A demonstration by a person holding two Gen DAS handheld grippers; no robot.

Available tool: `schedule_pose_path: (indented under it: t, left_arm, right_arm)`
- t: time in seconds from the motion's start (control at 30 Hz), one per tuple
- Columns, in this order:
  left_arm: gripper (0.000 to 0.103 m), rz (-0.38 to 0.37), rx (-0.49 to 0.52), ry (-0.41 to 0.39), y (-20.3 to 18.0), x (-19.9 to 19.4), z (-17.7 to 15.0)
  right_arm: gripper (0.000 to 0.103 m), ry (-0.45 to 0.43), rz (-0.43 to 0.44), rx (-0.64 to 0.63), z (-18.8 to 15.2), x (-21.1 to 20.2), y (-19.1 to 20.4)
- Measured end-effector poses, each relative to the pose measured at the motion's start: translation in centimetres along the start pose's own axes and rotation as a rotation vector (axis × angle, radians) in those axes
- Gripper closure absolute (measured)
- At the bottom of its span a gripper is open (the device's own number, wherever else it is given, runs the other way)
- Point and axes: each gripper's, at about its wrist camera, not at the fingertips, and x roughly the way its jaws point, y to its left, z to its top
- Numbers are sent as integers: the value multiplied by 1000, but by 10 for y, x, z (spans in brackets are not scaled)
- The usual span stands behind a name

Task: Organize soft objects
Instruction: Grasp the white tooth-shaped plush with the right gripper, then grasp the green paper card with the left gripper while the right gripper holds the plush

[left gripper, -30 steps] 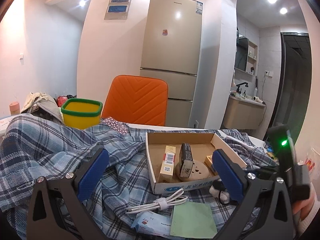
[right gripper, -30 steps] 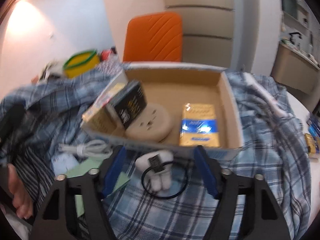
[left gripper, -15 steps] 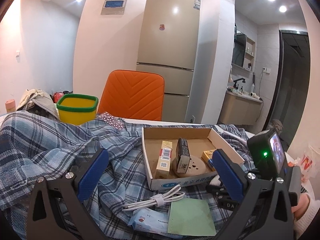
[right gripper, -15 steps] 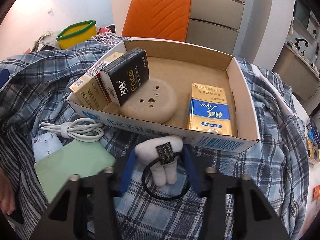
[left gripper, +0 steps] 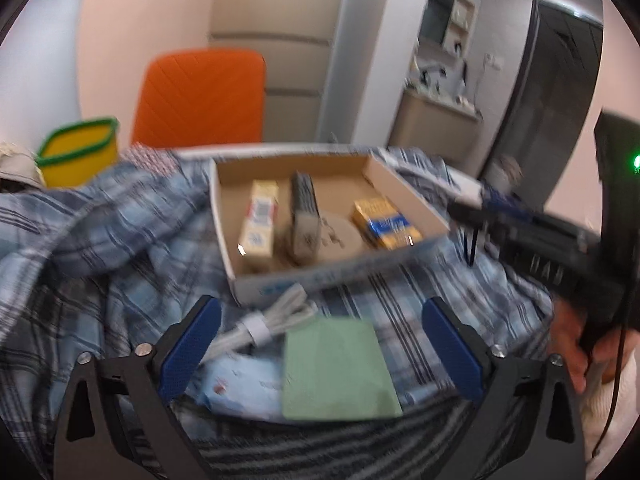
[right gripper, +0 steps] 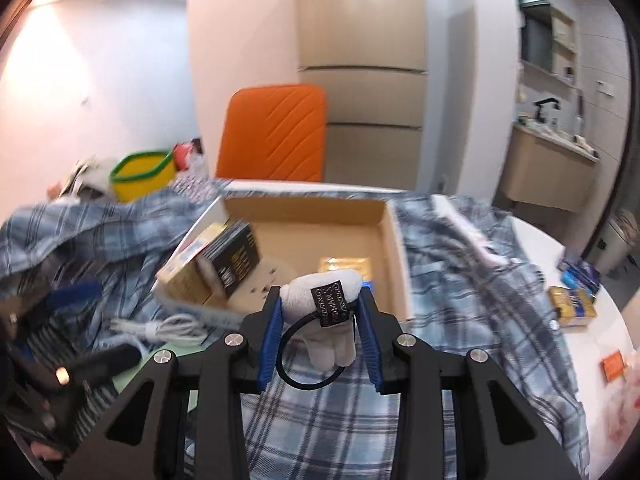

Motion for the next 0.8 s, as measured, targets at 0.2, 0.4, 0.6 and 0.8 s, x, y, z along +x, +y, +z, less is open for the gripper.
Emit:
schedule_pose_path:
  t: [0.2, 0.4, 0.6, 0.8]
  left_arm:
    - [18, -11, -29, 178, 1, 18, -7]
    - [18, 33, 9, 221, -5, 32, -13]
    - [17, 89, 116, 257, -26, 44, -22]
    - [12, 99, 134, 263, -29, 48, -24]
  right_arm:
    - [65, 3, 2, 26, 4, -7, -13]
    - [65, -2, 11, 10, 0, -10, -6]
    - [65, -5, 15, 6, 1, -12, -3]
    - [65, -6, 11, 9, 1, -13, -3]
